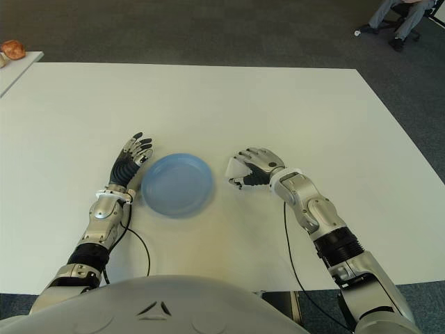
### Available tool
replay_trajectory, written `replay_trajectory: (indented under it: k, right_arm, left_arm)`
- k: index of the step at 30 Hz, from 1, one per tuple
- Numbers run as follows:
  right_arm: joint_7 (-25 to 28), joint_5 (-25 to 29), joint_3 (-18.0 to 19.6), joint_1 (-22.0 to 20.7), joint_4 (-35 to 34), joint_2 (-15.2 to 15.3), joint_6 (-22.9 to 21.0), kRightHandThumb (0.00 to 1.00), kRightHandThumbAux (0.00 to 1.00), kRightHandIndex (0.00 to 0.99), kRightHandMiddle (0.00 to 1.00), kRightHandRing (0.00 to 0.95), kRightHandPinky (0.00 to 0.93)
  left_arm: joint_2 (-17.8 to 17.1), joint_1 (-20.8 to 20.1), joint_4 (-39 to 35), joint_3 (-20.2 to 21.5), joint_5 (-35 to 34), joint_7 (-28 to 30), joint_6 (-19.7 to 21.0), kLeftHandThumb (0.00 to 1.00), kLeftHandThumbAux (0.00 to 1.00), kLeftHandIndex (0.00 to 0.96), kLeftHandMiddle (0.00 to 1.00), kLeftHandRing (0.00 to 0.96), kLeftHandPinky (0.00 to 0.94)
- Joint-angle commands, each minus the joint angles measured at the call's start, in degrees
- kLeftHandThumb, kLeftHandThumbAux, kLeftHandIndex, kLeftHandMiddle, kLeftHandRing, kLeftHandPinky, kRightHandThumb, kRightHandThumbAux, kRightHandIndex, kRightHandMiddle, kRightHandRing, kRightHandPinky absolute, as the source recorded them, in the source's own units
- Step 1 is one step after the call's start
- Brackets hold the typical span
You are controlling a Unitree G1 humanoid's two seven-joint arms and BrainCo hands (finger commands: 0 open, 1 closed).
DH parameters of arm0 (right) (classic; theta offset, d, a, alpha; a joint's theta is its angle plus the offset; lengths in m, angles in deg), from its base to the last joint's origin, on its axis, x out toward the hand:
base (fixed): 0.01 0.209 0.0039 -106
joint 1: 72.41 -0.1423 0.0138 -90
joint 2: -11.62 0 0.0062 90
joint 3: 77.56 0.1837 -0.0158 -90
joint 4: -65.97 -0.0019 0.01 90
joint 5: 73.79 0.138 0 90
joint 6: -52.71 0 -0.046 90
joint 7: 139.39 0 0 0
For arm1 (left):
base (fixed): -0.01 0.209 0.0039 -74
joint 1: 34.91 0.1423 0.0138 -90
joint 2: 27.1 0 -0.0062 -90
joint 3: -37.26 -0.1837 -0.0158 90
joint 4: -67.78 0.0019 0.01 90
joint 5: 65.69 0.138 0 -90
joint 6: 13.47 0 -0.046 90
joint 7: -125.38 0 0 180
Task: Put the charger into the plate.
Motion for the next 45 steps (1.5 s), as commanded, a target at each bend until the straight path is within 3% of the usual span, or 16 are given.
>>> replay_trajectory:
  k: [1, 21, 45]
  right_arm:
    - [0.38, 0.42, -0.24, 0.78, 0.93, -1.01, -1.16, 0.328, 0.130, 0.000, 0.000, 0.000, 0.000]
    - [-2.18, 0.34, -0.81, 1.28, 3.83, -2.96, -2.22, 0.326, 0.122, 0.000, 0.000, 0.000, 0.000]
    - [-5.36, 0.40, -1.54, 1.31, 5.81, -2.57, -0.99, 0.313, 0.120, 0.000, 0.000, 0.000, 0.000]
  left_arm:
    - [-0.04, 2.19, 2.66, -0.62, 0.16, 0.92, 2.38, 0.000, 0.551, 0.085, 0.200, 0.192, 0.191]
    - [0.04, 1.99, 3.24, -0.87, 0.92, 0.28, 2.62, 0.000, 0.547, 0.082, 0.195, 0.185, 0.170]
    - [0.61, 2.11, 3.10, -0.70, 0.18, 0.56, 1.87, 0.000, 0.551, 0.089, 0.206, 0.195, 0.187]
